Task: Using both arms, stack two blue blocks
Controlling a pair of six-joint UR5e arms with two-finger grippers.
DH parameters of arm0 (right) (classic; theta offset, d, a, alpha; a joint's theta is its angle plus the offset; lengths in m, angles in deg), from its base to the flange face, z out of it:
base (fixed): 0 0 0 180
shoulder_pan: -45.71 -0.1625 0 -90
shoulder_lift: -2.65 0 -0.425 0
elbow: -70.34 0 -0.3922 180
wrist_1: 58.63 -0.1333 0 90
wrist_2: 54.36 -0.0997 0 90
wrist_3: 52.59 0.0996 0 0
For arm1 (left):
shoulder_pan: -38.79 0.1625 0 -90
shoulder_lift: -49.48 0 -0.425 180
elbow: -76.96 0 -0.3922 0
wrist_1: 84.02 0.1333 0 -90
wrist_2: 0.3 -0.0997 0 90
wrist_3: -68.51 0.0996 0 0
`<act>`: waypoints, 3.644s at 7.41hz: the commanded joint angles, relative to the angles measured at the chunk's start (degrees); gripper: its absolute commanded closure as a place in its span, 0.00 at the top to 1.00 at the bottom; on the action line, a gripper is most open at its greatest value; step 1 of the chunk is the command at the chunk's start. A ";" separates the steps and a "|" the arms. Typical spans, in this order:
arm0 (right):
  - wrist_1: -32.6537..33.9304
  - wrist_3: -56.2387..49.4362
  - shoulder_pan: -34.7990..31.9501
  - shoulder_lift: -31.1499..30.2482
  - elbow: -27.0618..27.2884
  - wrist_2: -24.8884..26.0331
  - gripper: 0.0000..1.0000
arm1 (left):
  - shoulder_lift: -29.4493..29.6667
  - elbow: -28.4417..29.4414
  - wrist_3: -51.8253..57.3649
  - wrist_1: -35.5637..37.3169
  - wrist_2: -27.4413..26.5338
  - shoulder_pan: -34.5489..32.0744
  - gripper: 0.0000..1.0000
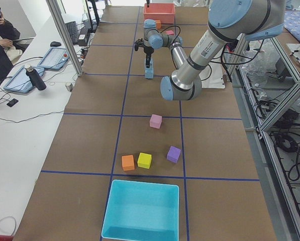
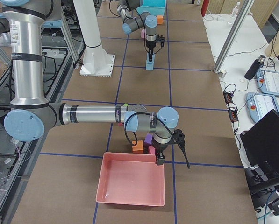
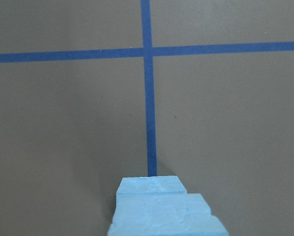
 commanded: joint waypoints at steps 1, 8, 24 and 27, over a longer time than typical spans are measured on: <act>-0.05 0.00 0.00 -0.04 0.04 -0.01 1.00 | -0.35 0.02 0.25 0.04 0.42 -0.14 0.04; -0.05 0.00 0.00 -0.04 -0.31 0.08 1.00 | -1.14 0.46 -0.63 -0.93 0.43 -0.14 0.17; -0.14 0.09 0.00 0.05 -0.31 -0.01 1.00 | -1.14 0.46 -0.80 -2.07 0.25 0.82 0.98; -0.14 0.00 0.00 -0.04 -0.13 -0.01 1.00 | -1.40 -5.31 -0.37 1.51 3.47 -2.40 0.98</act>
